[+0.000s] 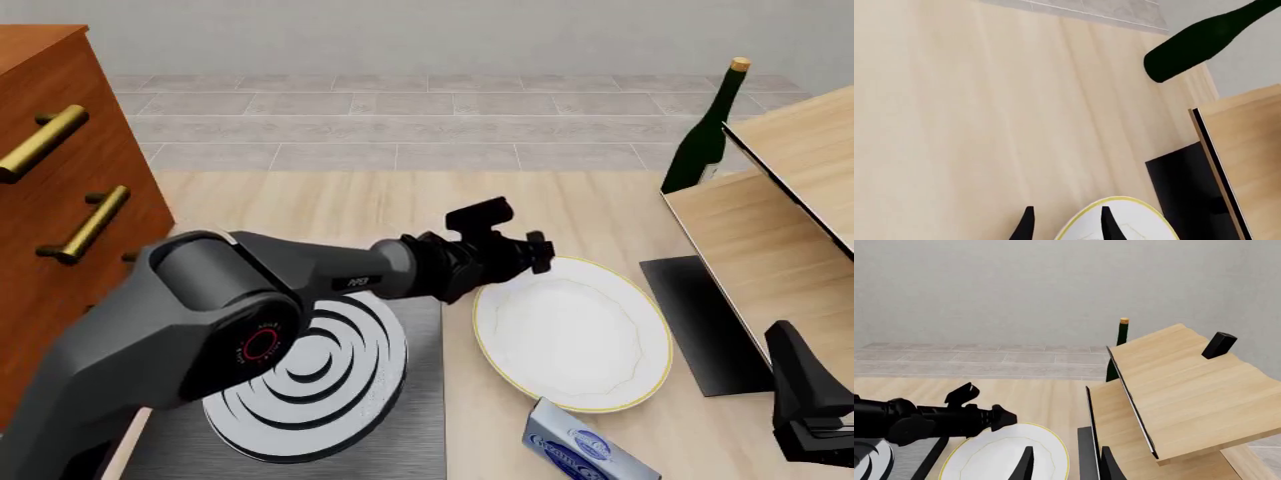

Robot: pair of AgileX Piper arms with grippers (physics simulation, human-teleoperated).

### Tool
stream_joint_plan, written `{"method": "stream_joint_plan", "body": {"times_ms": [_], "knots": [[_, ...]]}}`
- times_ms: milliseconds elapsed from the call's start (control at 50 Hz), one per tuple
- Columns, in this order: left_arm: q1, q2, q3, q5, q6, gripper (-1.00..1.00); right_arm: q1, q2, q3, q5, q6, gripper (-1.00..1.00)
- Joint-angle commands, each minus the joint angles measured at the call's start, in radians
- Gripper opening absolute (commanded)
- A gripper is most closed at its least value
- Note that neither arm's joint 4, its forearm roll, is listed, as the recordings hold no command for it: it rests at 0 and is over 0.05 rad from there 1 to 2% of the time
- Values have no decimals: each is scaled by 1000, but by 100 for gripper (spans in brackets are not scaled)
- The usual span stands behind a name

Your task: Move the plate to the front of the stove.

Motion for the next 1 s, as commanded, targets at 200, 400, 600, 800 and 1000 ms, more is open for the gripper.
{"method": "stream_joint_plan", "body": {"times_ms": [200,400,600,800,1000], "knots": [[-36,47,35,-3,-98,100,0,0,0,0,0,100],[-40,43,45,-8,-103,100,0,0,0,0,0,100],[-48,41,55,-16,-108,100,0,0,0,0,0,100],[-47,48,50,-15,-108,100,0,0,0,0,0,100],[-53,51,56,-23,-113,100,0,0,0,0,0,100]]}}
